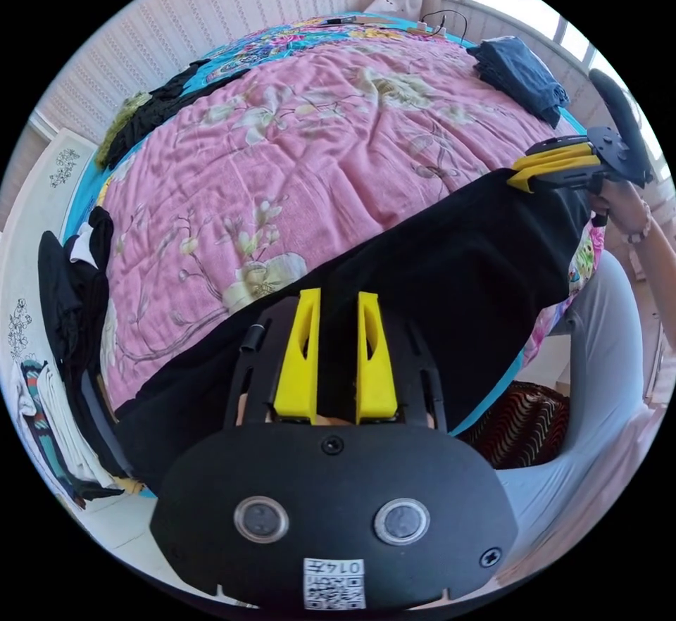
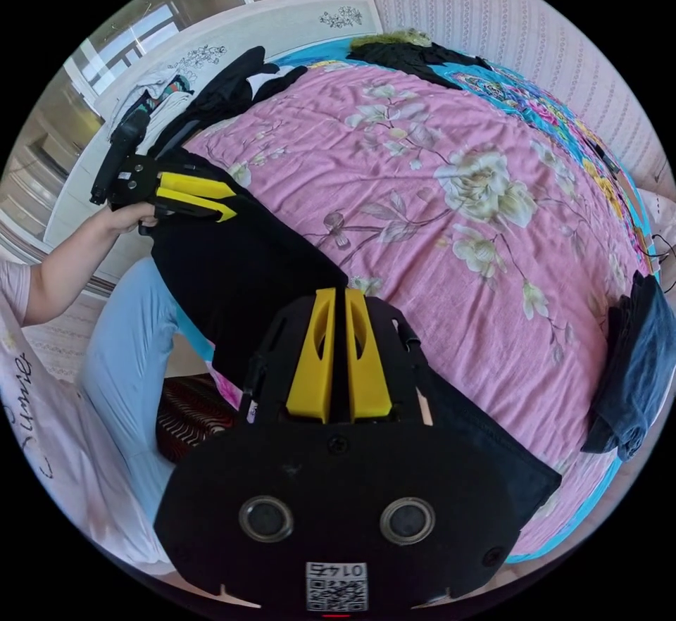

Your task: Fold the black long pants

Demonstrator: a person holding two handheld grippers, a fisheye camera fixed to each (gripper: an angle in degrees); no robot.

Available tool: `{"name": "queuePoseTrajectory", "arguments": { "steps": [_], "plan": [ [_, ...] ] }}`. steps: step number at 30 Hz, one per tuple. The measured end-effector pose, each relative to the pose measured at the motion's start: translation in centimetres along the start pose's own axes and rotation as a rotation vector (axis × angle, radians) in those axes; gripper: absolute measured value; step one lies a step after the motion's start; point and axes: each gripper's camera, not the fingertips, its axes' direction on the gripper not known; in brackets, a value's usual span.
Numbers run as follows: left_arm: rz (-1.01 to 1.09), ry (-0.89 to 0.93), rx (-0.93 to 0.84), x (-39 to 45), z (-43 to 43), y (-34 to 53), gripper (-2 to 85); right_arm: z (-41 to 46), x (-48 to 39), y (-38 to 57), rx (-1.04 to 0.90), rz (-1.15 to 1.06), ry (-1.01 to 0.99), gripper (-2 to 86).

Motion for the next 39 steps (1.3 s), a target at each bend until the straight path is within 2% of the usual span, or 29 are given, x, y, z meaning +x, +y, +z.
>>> {"name": "queuePoseTrajectory", "arguments": {
  "steps": [5, 8, 10, 12, 15, 19, 22, 24, 27, 29, 31, 35, 39],
  "plan": [
    [-0.055, 0.045, 0.053, -3.1, -1.3, 1.3, 7.3, 3.4, -0.5, -0.8, -0.111, -0.003, 0.031, 2.4],
    [-0.105, 0.096, 0.121, -5.3, -3.3, 3.1, 7.3, 3.7, -0.6, -0.9, -0.107, 0.024, 0.017, 3.8],
    [-0.18, 0.181, 0.191, -7.6, -5.8, 6.0, 6.6, 2.5, -1.2, -1.0, -0.109, 0.006, 0.034, 5.4],
    [-0.288, 0.188, 0.237, -10.0, -8.2, 9.5, 5.8, 1.3, -2.3, -1.4, -0.085, -0.034, 0.098, 6.3],
    [-0.48, 0.106, 0.313, -14.9, -12.5, 17.2, 6.7, -0.3, -5.5, -3.4, 0.022, -0.14, 0.119, 7.6],
    [-0.693, -0.171, 0.244, -22.4, -15.9, 25.6, 11.8, 1.7, -12.6, -8.6, 0.082, -0.34, -0.058, 10.0],
    [-0.765, -0.187, 0.26, -26.5, -16.8, 27.9, 13.2, 4.9, -17.7, -12.5, 0.042, -0.415, -0.093, 10.2],
    [-0.781, -0.186, 0.252, -28.3, -16.3, 28.0, 12.1, 7.0, -19.9, -14.3, 0.008, -0.43, -0.074, 9.5],
    [-0.765, -0.039, 0.168, -30.8, -13.5, 27.8, 7.6, 11.0, -21.6, -15.7, -0.108, -0.438, -0.036, 7.1],
    [-0.737, -0.062, 0.187, -31.0, -14.0, 28.1, 3.2, 10.5, -22.1, -15.4, -0.102, -0.476, -0.031, 1.7],
    [-0.692, -0.099, 0.218, -30.5, -15.5, 28.6, 0.3, 8.6, -22.5, -14.7, -0.072, -0.527, -0.004, 0.1],
    [-0.634, -0.151, 0.289, -29.5, -18.1, 29.6, -0.5, 6.2, -22.9, -14.3, -0.054, -0.561, -0.035, -0.6],
    [-0.629, -0.122, 0.392, -30.0, -21.1, 30.5, -0.7, 4.7, -23.3, -14.9, -0.07, -0.57, -0.019, -0.8]
  ]
}}
